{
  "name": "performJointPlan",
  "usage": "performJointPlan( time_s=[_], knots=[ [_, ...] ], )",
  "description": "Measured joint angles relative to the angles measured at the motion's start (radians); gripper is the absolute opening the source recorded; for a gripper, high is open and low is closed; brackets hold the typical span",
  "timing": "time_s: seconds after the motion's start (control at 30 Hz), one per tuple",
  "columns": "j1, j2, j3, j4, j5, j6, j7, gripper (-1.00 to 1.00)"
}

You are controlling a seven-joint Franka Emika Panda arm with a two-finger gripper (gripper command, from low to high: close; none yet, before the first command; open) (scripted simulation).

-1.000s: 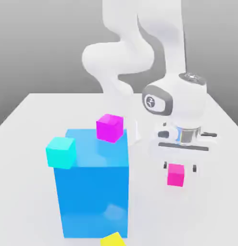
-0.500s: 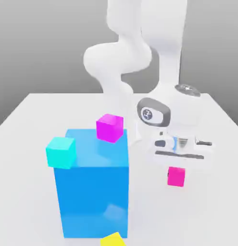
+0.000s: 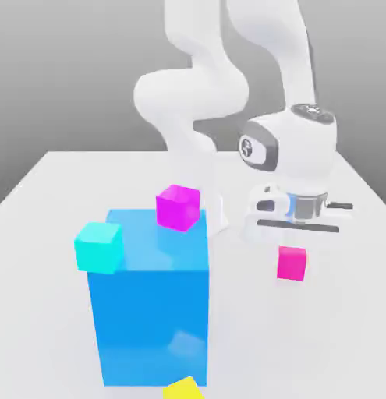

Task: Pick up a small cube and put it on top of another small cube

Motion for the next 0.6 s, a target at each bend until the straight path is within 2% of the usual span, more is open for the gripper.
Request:
performJointPlan(
  time_s=[0.13,0.6],
  knots=[
    [-0.03,-0.021,-0.049,0.101,0.005,-0.119,-0.098,-1.0],
    [-0.32,-0.133,-0.35,0.595,-0.097,-0.724,-0.287,-1.0]
  ],
)
